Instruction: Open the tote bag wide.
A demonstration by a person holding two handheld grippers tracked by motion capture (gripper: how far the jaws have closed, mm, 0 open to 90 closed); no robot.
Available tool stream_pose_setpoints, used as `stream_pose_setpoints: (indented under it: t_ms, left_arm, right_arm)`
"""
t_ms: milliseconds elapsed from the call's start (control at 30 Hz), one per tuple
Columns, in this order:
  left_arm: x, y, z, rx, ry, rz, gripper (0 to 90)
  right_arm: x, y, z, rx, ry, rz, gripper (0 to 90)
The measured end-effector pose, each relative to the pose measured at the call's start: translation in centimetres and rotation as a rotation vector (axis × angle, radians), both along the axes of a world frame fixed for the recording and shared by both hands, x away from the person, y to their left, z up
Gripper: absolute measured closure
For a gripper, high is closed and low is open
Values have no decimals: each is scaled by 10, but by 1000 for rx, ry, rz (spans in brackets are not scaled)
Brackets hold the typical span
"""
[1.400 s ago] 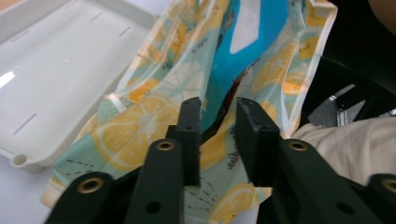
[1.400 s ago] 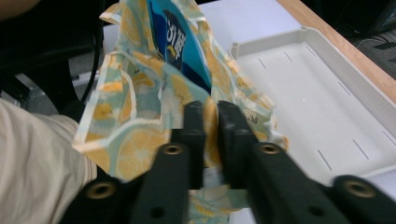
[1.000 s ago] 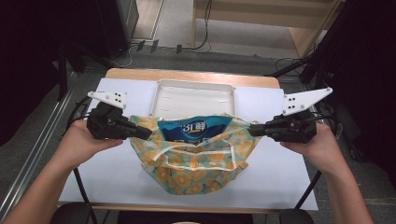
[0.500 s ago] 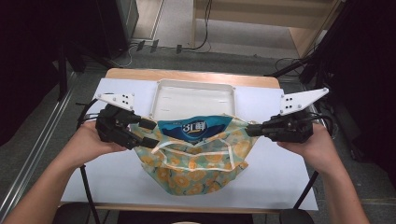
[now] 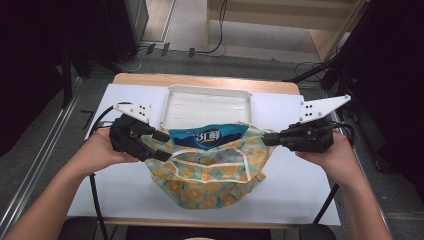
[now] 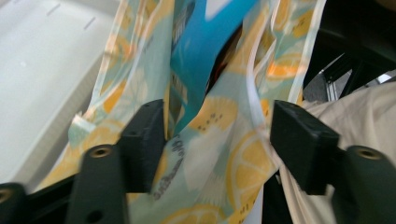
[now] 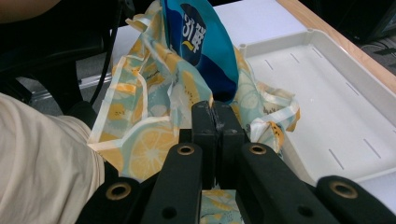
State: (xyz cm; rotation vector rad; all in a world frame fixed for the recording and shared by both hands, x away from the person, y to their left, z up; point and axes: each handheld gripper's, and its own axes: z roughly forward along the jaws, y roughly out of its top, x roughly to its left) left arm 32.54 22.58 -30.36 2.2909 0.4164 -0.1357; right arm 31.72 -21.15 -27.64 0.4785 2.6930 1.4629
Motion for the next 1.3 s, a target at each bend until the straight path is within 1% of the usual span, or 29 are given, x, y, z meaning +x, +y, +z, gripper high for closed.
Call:
stream_pose_setpoints:
  t_ms: [33,67,100,167,233,267,300,500,567,633,667,700,733,767,833,867,900,967,1067,1167,1300]
  left_arm:
    - [-1,2,-2,-1,-6,9,435]
    - [-1,4,-4,2,-3,14,517]
    - [-2,5,-5,10,3,18,596]
    - [-4,6,-7,27,10,24,719]
    - [-8,7,-8,29,18,17,815]
    - [-9,8,-7,23,23,11,870]
    - [-11,8,-6,13,25,13,898]
    - [-27,11,0,-36,29,-1,900]
    - [-34,11,0,-38,23,-3,900]
    - [-39,11,-3,-44,30,-10,900]
    - [-39,11,-3,-44,30,-10,900]
    - [-41,11,-7,-50,41,-12,900]
    - [-43,11,-10,-52,41,-4,900]
    - [-44,11,-14,-53,55,-4,900]
    - [-44,11,-18,-53,60,-1,900]
    - [-44,12,-21,-55,74,0,900]
    - [-44,12,-24,-56,76,7,900]
    - [-43,13,-31,-62,100,10,900]
    - [-43,14,-39,-54,118,22,900]
    - [-41,15,-47,-52,134,31,900]
    - [-36,18,-60,-51,163,50,900]
  right_arm:
    - [0,0,-1,3,-1,0,900]
    - [0,-1,-2,1,4,-3,900]
    - [-1,-1,-2,2,7,-4,900]
    - [-3,-2,-3,3,5,-5,900]
    - [-4,-2,-4,3,1,-1,900]
    - [-5,-2,-5,1,3,-2,900]
    - [-7,-2,-5,2,6,1,900]
    - [-19,-5,-9,-4,-3,4,900]
    - [-28,-6,-12,-4,-7,3,900]
    - [-33,-7,-15,-6,-10,6,900]
    - [-33,-7,-15,-6,-10,6,900]
    - [-35,-7,-17,-7,-8,5,900]
    - [-40,-8,-23,-9,-6,8,900]
    - [-42,-8,-25,-9,-3,9,900]
    - [-45,-8,-30,-8,-1,9,900]
    - [-46,-8,-33,-7,-2,8,900]
    - [-47,-8,-35,-8,1,6,900]
    - [-48,-7,-41,-4,5,5,900]
    - [-49,-6,-49,9,22,3,900]
    - [-49,-5,-58,10,41,-1,900]
    - [-49,-3,-74,18,62,-6,900]
